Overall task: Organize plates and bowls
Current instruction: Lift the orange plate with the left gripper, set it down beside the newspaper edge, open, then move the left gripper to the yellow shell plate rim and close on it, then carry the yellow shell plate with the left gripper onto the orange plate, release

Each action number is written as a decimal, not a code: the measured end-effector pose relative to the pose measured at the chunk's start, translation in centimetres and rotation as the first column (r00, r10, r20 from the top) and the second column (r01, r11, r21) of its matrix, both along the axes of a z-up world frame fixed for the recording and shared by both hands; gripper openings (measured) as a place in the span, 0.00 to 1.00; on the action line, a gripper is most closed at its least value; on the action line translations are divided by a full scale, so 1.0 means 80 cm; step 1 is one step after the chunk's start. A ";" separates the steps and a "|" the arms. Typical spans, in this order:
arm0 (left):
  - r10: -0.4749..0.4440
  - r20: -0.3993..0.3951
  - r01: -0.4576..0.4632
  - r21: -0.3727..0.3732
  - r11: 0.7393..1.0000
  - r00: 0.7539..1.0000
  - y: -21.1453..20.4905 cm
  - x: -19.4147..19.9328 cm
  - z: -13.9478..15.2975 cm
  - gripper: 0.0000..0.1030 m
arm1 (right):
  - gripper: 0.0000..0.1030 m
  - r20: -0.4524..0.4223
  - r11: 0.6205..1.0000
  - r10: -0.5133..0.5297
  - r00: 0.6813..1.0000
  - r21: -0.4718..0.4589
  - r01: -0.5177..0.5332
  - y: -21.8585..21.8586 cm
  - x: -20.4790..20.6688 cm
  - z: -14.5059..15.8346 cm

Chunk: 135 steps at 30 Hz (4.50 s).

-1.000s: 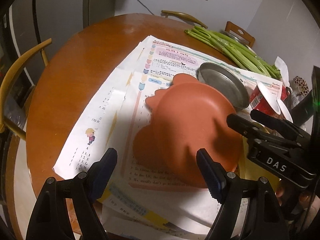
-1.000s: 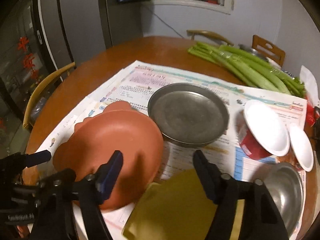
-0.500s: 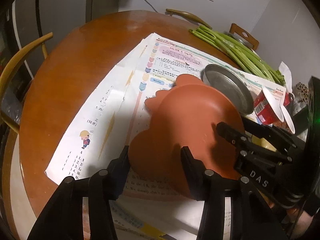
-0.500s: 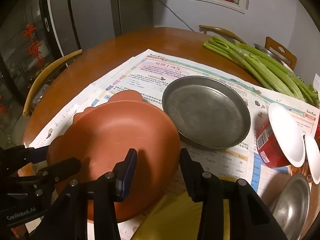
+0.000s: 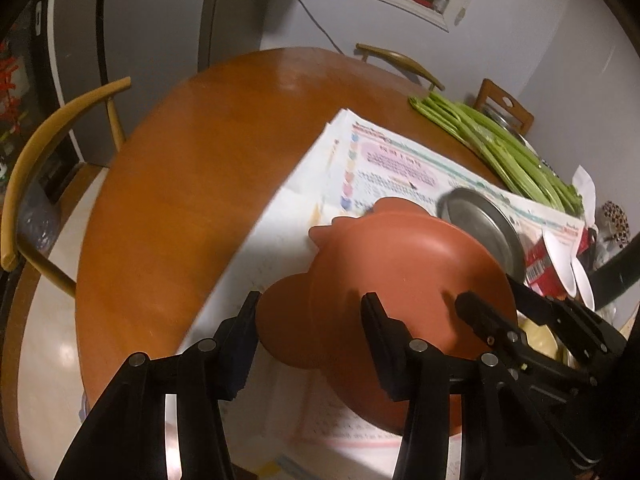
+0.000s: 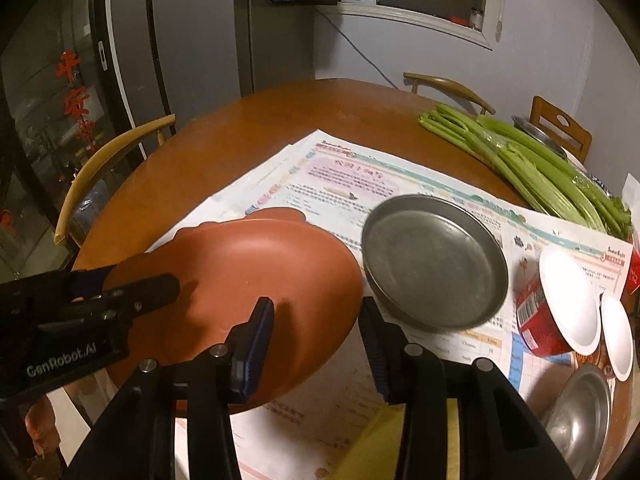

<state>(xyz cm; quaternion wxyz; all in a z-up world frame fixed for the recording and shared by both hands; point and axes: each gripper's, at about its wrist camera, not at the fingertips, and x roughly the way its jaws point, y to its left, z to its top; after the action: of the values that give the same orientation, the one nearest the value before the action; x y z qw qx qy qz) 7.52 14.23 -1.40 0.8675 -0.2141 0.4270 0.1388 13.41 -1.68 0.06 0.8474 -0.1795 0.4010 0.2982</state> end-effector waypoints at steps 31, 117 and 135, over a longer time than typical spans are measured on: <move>0.016 -0.019 -0.015 0.055 0.998 1.000 0.055 0.050 -0.025 0.51 | 0.43 -0.073 1.000 0.001 0.997 0.001 -0.001 0.043 0.015 -0.022; -0.442 -0.069 0.447 0.094 0.890 0.894 -0.223 0.043 -0.026 0.49 | 0.48 -0.036 0.947 -0.304 0.952 0.098 0.306 -0.212 -0.081 -0.027; -0.337 0.031 0.333 0.091 0.939 0.941 -0.143 0.012 0.023 0.49 | 0.49 -0.005 0.971 -0.211 0.977 0.115 0.210 -0.143 -0.084 0.005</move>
<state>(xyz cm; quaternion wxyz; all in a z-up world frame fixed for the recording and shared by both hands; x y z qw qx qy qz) 8.47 2.79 0.42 0.8963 -0.1047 0.4309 0.0023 6.65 -13.10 0.49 0.8846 -0.0879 0.3969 0.2285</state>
